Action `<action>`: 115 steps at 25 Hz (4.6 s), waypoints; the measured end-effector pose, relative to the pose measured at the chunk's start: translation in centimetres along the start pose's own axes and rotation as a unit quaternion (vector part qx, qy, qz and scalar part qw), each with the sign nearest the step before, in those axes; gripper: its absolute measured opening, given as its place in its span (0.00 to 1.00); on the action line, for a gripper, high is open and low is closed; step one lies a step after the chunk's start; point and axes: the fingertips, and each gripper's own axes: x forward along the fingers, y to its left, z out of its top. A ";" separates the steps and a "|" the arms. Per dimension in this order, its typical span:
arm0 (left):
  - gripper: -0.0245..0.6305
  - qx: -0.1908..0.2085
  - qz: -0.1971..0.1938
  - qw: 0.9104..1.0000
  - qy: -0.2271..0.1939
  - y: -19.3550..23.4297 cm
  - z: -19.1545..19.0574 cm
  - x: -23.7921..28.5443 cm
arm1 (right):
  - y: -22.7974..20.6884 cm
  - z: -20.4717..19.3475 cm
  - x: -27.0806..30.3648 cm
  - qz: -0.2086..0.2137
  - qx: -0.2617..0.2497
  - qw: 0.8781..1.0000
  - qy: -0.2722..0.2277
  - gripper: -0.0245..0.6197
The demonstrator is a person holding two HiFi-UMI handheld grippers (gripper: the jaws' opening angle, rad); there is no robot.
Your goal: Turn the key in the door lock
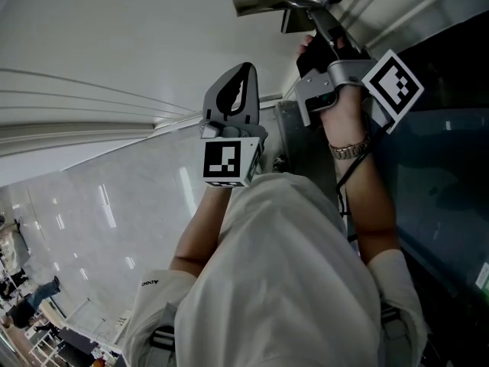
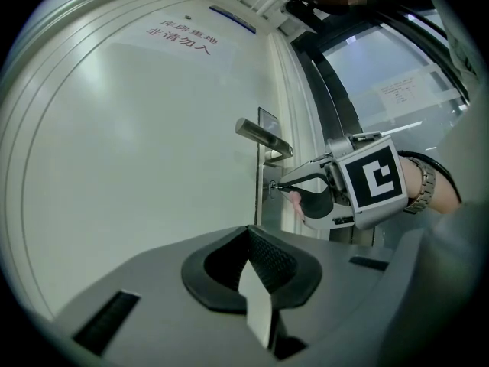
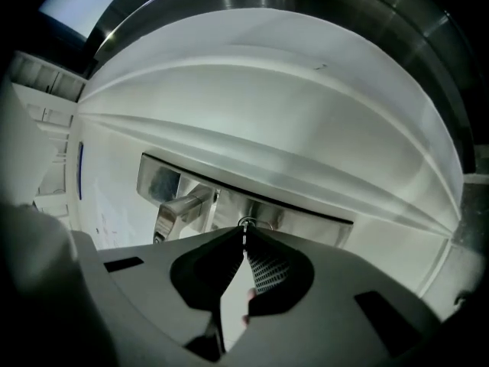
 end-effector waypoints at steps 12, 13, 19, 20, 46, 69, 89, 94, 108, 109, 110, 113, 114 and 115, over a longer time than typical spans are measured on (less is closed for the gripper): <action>0.05 0.003 -0.003 1.000 0.001 -0.4 0.1 -0.5 | 1.8 -1.4 -1.3 -0.050 -0.446 0.893 0.026 0.25; 0.05 0.003 -0.004 1.000 0.001 -0.6 0.1 -0.6 | 2.1 -1.5 -1.4 -0.054 -0.482 0.874 0.028 0.26; 0.05 0.006 -0.011 1.000 -0.001 -1.3 0.1 -0.8 | 2.5 -2.2 -1.9 -0.078 -0.683 0.725 0.042 0.27; 0.05 0.006 -0.011 1.000 -0.001 -1.4 0.1 -0.8 | 2.5 -2.2 -2.0 -0.084 -0.720 0.688 0.038 0.27; 0.05 0.006 -0.001 1.000 0.002 -0.1 -0.1 -0.7 | 0.2 -3.7 0.5 -0.110 -0.925 0.351 0.098 0.25; 0.05 0.002 -0.008 1.000 0.007 0.2 -0.2 0.3 | 1.9 -1.3 0.6 -0.131 -0.663 0.737 0.004 0.06; 0.05 0.006 0.008 1.000 0.005 0.0 0.5 -1.1 | 1.1 0.2 -0.2 -0.063 -0.162 0.984 -0.024 0.06; 0.05 0.007 0.010 1.000 0.004 0.2 0.1 -1.6 | 0.8 -0.1 0.0 -0.046 -0.095 0.994 -0.021 0.06; 0.05 0.012 -0.002 1.000 0.004 -0.8 0.0 -2.0 | 0.3 -2.6 -1.6 -0.053 -0.350 0.935 0.037 0.18; 0.05 0.012 -0.004 1.000 0.004 -0.9 0.0 -2.0 | 0.3 -2.8 -1.7 -0.053 -0.374 0.925 0.043 0.19; 0.05 0.012 -0.005 1.000 0.004 -1.0 0.0 -2.0 | 0.3 -2.9 -1.8 -0.055 -0.396 0.915 0.049 0.20; 0.05 0.014 -0.008 1.000 0.003 -1.4 0.1 -2.2 | 0.2 -3.3 -2.2 -0.069 -0.477 0.874 0.059 0.22; 0.05 0.014 -0.009 1.000 0.003 -1.5 0.1 -2.2 | 0.3 -3.2 -2.4 -0.075 -0.511 0.854 0.057 0.22; 0.05 0.014 -0.009 1.000 0.003 -1.6 0.1 -2.2 | 0.4 -3.1 -2.6 -0.081 -0.547 0.832 0.051 0.22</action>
